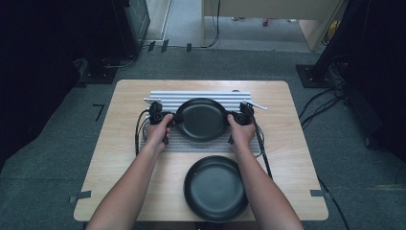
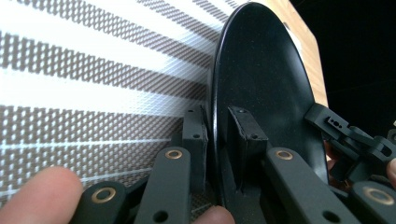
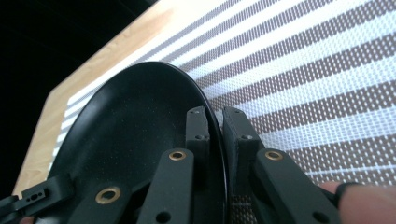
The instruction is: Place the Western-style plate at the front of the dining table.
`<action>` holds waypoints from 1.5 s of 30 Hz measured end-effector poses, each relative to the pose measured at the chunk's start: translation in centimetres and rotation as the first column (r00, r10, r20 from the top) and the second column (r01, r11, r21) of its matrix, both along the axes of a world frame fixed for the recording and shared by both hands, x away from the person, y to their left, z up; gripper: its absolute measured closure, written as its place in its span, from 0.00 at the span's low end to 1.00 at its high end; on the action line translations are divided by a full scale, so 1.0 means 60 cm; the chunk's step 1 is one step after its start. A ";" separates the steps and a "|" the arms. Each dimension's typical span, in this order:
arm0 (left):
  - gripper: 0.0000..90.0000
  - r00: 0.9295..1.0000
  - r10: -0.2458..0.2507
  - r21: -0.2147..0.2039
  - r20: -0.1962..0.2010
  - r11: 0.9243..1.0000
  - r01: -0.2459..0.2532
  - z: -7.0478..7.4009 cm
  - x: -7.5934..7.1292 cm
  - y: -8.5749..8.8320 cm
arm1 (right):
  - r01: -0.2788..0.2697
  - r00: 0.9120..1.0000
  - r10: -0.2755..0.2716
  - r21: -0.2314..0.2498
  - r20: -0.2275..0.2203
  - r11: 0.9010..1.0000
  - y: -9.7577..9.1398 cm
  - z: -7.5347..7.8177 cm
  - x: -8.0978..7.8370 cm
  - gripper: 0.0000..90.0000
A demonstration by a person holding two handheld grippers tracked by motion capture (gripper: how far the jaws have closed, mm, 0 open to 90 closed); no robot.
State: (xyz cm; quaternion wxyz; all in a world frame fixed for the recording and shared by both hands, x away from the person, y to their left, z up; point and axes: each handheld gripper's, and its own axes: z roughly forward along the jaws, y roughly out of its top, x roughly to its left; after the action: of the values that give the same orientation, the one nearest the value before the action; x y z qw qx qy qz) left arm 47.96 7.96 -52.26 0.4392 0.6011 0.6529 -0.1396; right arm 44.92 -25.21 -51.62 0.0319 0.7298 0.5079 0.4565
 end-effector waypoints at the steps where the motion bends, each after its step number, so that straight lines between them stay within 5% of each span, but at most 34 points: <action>1: 0.87 1.000 0.008 -0.031 -0.001 1.000 -0.008 -0.005 -0.001 0.004 | -0.006 1.000 0.006 -0.002 0.003 1.000 0.001 -0.004 -0.001 0.90; 4: 0.85 1.000 0.008 -0.075 0.005 0.997 -0.008 -0.011 -0.002 0.008 | -0.008 1.000 0.007 0.023 0.030 1.000 -0.002 -0.009 -0.002 0.89; 7: 0.75 1.000 0.002 -0.108 0.008 0.994 -0.001 -0.010 -0.001 0.008 | -0.010 0.999 0.008 0.035 0.052 0.999 -0.005 -0.009 -0.002 0.77; 9: 0.68 0.999 0.007 -0.100 0.040 0.995 -0.003 -0.005 -0.003 0.009 | 0.008 0.998 -0.009 0.009 0.067 1.000 -0.007 -0.006 -0.004 0.72; 12: 0.61 0.997 0.032 -0.117 0.077 0.993 -0.023 0.005 -0.007 0.018 | 0.036 0.997 -0.040 0.058 0.070 0.998 -0.018 -0.005 -0.010 0.71; 14: 0.54 0.992 0.050 -0.129 0.112 0.991 -0.035 0.010 -0.016 0.025 | 0.043 0.996 -0.048 0.073 0.073 0.996 -0.026 -0.004 -0.016 0.71; 17: 0.50 0.986 0.042 -0.122 0.163 0.992 -0.022 0.016 -0.029 0.032 | 0.056 0.993 -0.058 0.028 0.102 0.998 -0.038 -0.003 -0.027 0.70; 21: 0.42 0.967 0.049 -0.068 0.251 0.997 -0.033 0.031 -0.046 0.036 | 0.048 0.994 -0.056 0.080 0.095 0.996 -0.054 0.001 -0.037 0.65; 24: 0.40 0.950 0.052 -0.018 0.309 0.999 -0.049 0.044 -0.058 0.036 | 0.007 0.992 -0.005 -0.014 0.126 1.000 -0.054 0.011 -0.048 0.61; 28: 0.40 0.924 0.031 0.052 0.381 0.997 -0.055 0.066 -0.074 0.033 | -0.044 0.987 0.052 -0.054 0.150 0.998 -0.051 0.030 -0.064 0.53; 33: 0.38 0.899 -0.021 0.112 0.438 0.993 -0.031 0.097 -0.099 0.029 | -0.125 0.971 0.151 -0.146 0.186 0.981 -0.051 0.049 -0.093 0.45; 38: 0.27 0.888 -0.068 0.156 0.454 0.988 -0.004 0.114 -0.126 0.031 | -0.189 0.951 0.229 -0.192 0.208 0.963 -0.059 0.060 -0.126 0.43; 45: 0.14 0.881 -0.068 0.183 0.468 0.983 -0.022 0.106 -0.163 0.046 | -0.231 0.930 0.293 -0.265 0.221 0.936 -0.077 0.062 -0.168 0.40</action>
State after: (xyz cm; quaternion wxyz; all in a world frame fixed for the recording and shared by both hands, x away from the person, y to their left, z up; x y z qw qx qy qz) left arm 38.16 10.74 -45.88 0.5263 0.6624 0.5291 0.0663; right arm 34.85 -29.86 -47.89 0.1216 0.5807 0.6430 0.4843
